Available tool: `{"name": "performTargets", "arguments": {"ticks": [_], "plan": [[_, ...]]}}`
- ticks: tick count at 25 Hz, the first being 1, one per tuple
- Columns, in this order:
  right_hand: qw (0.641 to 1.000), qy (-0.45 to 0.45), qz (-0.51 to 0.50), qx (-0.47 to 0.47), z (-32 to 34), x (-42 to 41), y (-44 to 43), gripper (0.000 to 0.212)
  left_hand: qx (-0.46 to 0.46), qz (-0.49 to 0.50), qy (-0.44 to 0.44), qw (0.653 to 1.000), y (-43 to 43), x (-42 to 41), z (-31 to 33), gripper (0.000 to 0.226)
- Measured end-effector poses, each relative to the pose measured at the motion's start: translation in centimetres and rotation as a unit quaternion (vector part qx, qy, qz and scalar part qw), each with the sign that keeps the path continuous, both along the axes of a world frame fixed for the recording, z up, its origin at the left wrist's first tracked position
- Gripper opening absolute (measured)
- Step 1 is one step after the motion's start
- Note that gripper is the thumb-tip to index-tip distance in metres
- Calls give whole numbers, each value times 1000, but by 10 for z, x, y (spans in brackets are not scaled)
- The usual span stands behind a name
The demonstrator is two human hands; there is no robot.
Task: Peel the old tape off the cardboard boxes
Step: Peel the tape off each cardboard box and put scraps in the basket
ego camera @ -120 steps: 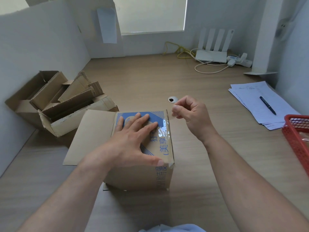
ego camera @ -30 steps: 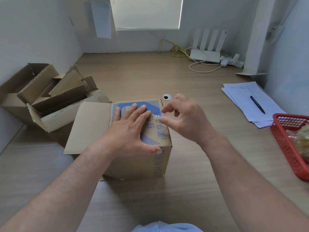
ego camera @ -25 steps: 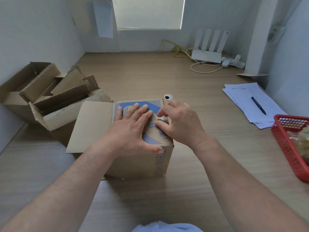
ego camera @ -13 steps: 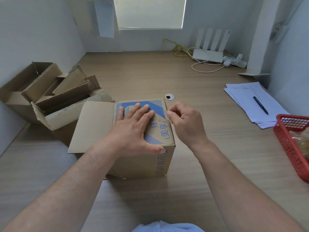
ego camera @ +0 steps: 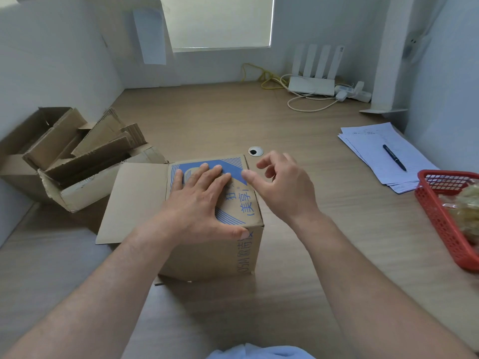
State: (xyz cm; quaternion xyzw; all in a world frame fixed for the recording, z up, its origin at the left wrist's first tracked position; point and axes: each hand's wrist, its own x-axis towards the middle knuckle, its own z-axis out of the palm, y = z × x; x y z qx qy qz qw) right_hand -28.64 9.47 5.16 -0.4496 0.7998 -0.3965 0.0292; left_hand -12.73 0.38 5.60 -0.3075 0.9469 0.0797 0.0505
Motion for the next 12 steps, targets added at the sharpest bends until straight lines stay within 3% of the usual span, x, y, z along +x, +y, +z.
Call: {"name": "performTargets", "arguments": {"ticks": [3,6,9,12], "plan": [[994,81,35,69,0,7,-12,32,-1,1,-5,1000,1,0,1,129],[996,72,25,51,-1,3,-15,7,3,1,-2,1000,3,3,1,128],[995,-104,4,1,-7,1,-12,11,-2,1,1,1000,3,5,0,127],[928,-362,-43,-71,-11,-2,-7,14,-3,4,4,1000,3,6,0,126]]}}
